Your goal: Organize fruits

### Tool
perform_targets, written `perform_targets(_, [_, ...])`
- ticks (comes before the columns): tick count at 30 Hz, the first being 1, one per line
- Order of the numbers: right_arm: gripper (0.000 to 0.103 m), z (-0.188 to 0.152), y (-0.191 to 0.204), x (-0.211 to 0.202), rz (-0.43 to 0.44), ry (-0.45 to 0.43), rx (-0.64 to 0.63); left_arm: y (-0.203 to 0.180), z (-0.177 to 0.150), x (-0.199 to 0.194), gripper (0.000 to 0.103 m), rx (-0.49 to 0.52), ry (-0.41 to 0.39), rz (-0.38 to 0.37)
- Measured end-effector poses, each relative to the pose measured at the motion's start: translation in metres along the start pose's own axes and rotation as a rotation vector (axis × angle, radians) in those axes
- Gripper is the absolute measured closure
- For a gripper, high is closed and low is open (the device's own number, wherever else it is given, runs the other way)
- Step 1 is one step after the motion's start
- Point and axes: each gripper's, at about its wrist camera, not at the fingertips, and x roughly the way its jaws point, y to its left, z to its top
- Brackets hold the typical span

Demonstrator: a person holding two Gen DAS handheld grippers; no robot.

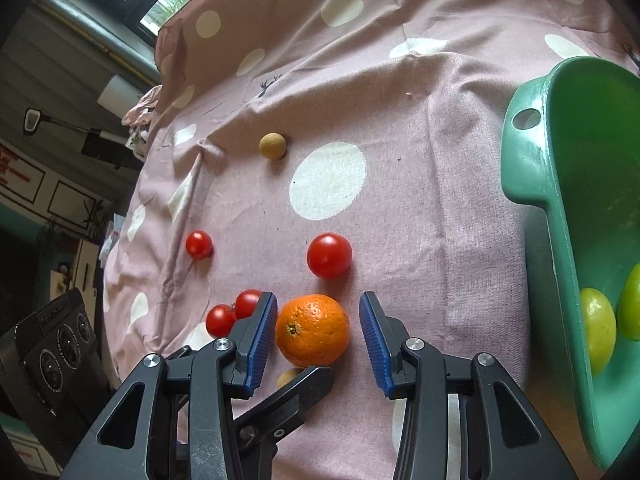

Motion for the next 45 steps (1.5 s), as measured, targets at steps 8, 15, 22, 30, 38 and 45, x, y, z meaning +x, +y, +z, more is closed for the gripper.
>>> perform_targets(8, [0.058,-0.001,-0.003,0.009,0.025,0.03,0.015,-0.001,0.001,0.008,0.057,0.002,0.011,-0.015])
perform_targets(15, [0.058,-0.002,0.001,0.009,0.018,0.029,0.004,-0.005,0.0,0.005,0.061,0.017,-0.007,-0.002])
perform_targets(22, [0.058,-0.004,0.011,-0.015,0.024,-0.034,-0.039,-0.019,0.003,-0.017,0.061,0.052,-0.078,-0.004])
perform_targets(30, [0.058,-0.006,0.023,-0.049,0.032,-0.126,-0.09,-0.042,0.011,-0.041,0.061,0.088,-0.152,-0.001])
perform_targets(38, [0.058,-0.006,0.019,-0.085,0.031,-0.225,-0.099,-0.078,0.019,-0.051,0.061,0.163,-0.202,-0.004])
perform_targets(45, [0.058,-0.005,0.0,-0.113,0.016,-0.292,-0.063,-0.109,0.028,-0.045,0.061,0.214,-0.201,-0.032])
